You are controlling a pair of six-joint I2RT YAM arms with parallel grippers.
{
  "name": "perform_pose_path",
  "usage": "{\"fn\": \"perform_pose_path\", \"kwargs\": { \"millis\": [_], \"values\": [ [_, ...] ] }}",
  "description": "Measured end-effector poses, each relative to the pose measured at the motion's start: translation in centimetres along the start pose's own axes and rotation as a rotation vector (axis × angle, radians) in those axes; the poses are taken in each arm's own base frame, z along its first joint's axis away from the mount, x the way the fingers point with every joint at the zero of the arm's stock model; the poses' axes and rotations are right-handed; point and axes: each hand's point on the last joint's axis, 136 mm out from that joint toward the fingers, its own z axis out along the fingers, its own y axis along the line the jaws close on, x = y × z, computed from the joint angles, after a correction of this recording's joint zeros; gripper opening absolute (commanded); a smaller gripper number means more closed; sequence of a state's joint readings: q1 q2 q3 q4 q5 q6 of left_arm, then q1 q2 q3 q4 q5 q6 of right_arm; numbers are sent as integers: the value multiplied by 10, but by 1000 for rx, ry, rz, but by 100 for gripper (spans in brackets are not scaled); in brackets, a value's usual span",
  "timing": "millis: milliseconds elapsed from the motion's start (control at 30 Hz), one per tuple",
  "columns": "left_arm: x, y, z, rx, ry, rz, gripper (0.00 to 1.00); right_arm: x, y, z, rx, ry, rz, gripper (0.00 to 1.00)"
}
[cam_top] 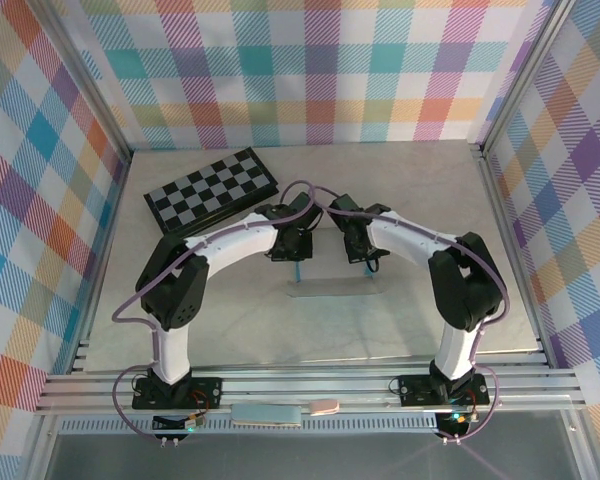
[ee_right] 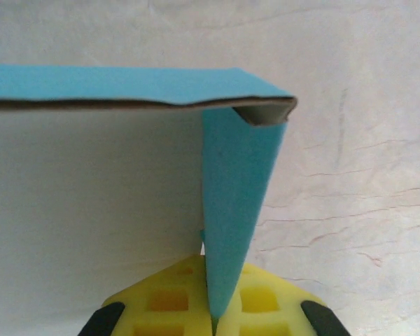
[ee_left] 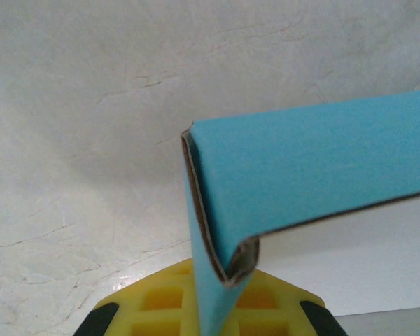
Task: Fold the paper box
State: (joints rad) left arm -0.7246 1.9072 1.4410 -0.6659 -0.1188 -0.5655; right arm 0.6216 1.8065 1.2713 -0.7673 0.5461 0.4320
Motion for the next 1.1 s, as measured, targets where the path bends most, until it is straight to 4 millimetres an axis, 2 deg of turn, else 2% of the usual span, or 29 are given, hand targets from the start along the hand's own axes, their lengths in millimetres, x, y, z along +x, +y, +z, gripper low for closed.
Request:
{"fn": "perform_pose_path", "kwargs": {
  "millis": [333,567,733,933,1100],
  "values": [
    [-7,-5,1,27,-64,-28,0,-7,-5,3,96,-42,33,0],
    [-5,1,4,5,-65,-24,0,-5,7,9,-4,-22,42,0],
    [-1,5,4,0,-61,-19,0,-7,8,2,-106,-4,65,13],
    [-10,0,-3,28,-106,-22,0,-12,4,-7,-205,11,114,26],
    [-13,-2,-3,36,-116,-18,0,-12,1,-16,-245,4,129,27]
  ]
}}
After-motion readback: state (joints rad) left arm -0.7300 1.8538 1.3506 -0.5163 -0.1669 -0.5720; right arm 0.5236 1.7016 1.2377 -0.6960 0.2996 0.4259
